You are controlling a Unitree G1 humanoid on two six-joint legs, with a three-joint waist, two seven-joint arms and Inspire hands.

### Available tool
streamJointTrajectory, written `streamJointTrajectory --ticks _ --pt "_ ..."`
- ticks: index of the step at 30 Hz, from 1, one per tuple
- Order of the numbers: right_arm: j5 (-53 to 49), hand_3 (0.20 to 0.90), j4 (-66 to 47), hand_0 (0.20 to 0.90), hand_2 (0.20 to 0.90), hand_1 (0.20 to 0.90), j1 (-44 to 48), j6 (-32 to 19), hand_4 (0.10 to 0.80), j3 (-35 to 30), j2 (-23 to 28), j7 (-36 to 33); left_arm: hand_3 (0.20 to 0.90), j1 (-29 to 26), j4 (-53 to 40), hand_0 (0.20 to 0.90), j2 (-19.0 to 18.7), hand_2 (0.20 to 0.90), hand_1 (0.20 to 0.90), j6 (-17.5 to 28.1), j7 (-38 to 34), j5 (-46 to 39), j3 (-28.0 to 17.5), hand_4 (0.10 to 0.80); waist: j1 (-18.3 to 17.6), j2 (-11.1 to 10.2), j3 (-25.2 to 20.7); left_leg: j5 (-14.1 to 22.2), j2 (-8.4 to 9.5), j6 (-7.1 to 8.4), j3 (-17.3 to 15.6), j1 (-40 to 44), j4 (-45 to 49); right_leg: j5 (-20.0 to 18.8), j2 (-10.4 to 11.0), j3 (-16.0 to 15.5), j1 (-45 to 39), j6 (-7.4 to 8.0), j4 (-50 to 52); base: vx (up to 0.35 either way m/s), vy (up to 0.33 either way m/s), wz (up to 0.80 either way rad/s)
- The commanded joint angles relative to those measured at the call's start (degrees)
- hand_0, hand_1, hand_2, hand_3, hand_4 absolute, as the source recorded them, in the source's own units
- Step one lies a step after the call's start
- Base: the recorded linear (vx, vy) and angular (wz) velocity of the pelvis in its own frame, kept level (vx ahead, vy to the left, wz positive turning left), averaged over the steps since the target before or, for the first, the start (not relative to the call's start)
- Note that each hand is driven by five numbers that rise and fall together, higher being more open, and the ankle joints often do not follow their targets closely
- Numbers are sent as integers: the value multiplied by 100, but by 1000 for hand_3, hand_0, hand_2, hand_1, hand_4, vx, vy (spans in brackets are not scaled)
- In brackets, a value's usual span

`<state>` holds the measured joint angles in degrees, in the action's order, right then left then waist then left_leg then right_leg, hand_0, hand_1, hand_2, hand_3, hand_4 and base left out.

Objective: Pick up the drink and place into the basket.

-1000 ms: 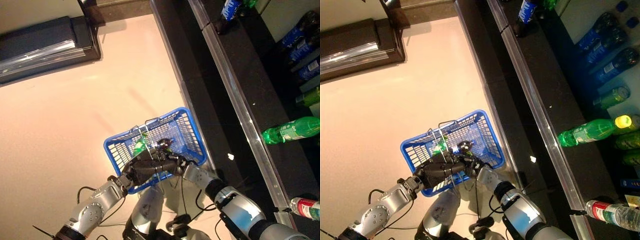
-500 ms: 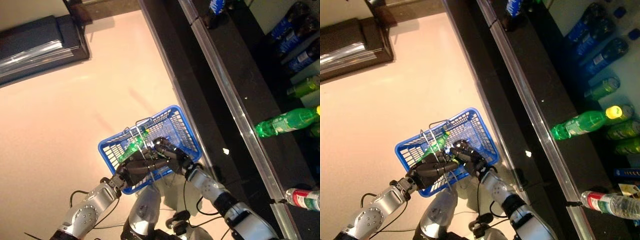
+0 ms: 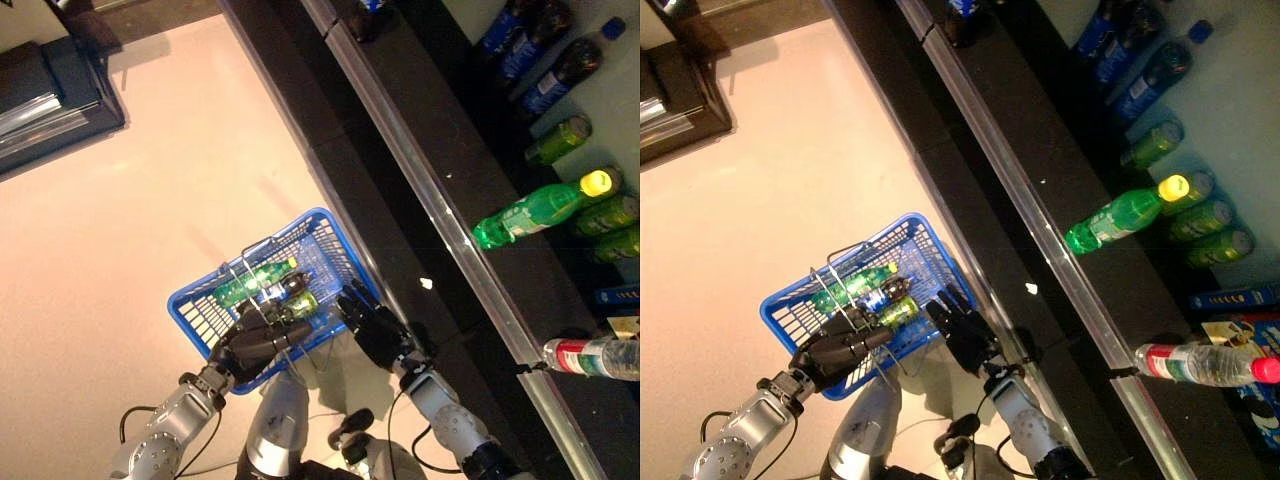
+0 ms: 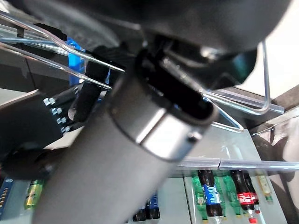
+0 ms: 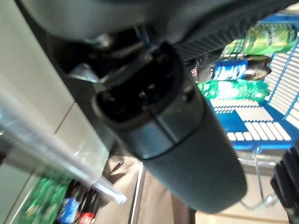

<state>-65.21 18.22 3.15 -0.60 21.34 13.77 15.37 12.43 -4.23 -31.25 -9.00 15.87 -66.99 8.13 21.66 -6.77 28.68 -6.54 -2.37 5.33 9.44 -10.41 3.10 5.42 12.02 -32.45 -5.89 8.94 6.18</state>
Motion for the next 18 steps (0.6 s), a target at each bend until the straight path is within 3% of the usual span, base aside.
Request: streamJointTrajectory --ticks 1,9,14,18 --pt "100 900 -540 900 900 900 -236 -179 800 201 181 837 200 -37 -1598 300 529 300 300 1272 1488 23 268 100 -263 127 -1076 342 -108 -195 -538 631 -366 -768 -174 546 393 3 -184 12 -16 -22" --pt "309 900 -461 900 900 900 -1143 155 800 67 181 1820 200 325 -209 300 809 300 300 2089 516 677 243 100 -777 130 -1745 283 -261 -136 -1001 1088 -731 -883 -191 1001 200 76 -568 9 26 -22" --pt "456 900 73 900 900 900 -1542 256 800 -224 211 2191 200 397 1053 300 1166 300 300 2294 -12 977 120 100 -1116 222 -2063 332 -356 -79 -1422 1336 -810 -950 -113 1248 68 118 -790 -16 43 -28" --pt "765 900 669 900 900 900 -1647 334 800 -506 133 2091 200 332 2000 300 1380 300 300 2365 -246 1224 -4 100 -1340 303 -2206 364 -423 -52 -1707 1475 -810 -985 -64 1360 -5 136 -882 -8 29 -19"
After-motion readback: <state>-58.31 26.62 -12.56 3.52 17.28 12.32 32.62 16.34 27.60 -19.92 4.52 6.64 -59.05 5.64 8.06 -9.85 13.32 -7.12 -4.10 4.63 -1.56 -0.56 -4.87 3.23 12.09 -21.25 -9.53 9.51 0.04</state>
